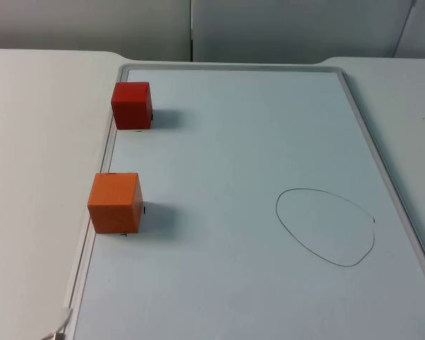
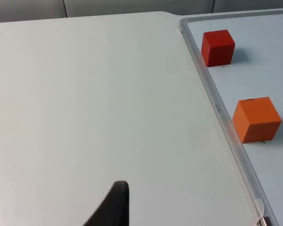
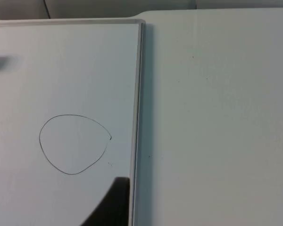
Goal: Pick up one cube with the left hand and another cube with the right hand. First place the cube in the right hand at the target position, then stack the cube in the left hand on top.
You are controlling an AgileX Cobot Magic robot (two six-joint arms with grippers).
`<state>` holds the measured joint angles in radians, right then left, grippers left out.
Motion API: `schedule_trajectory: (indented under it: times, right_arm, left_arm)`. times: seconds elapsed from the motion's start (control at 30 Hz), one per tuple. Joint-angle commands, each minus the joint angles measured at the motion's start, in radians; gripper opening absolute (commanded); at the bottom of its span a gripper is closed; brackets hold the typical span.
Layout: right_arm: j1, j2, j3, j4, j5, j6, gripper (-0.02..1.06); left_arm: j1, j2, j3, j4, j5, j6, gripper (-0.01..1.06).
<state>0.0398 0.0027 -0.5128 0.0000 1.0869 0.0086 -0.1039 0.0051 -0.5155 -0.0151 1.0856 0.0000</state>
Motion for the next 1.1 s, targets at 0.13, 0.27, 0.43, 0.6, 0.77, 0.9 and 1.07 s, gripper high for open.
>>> schedule_trajectory:
  times: [0.13,0.27,0.43,0.6,0.77,0.9,1.07]
  right_arm:
    - [0.003,-0.003,0.004,0.000,-0.008,-0.009,1.04]
    - [0.003,-0.003,0.004,0.000,-0.008,-0.009,1.04]
    - [0.003,-0.003,0.004,0.000,-0.008,-0.009,1.04]
    - [0.003,-0.003,0.004,0.000,-0.008,-0.009,1.04]
    - [0.003,-0.003,0.004,0.000,-0.008,-0.009,1.04]
    - [0.003,-0.003,0.004,0.000,-0.008,-0.009,1.04]
    - [0.003,-0.003,0.004,0.000,-0.008,-0.009,1.04]
  left_arm:
    - [0.004,-0.005,-0.046,-0.016,-0.073,-0.041,1.05]
    - [0.004,0.094,-0.149,-0.016,-0.227,-0.041,1.05]
    - [0.004,0.270,-0.261,-0.082,-0.380,0.040,1.04]
    - [0.004,0.477,-0.389,-0.248,-0.515,0.237,1.04]
    - [0.004,0.745,-0.565,-0.464,-0.536,0.456,1.04]
    - [0.002,0.915,-0.674,-0.476,-0.536,0.468,1.04]
    - [0.002,1.218,-0.834,-0.478,-0.536,0.460,1.04]
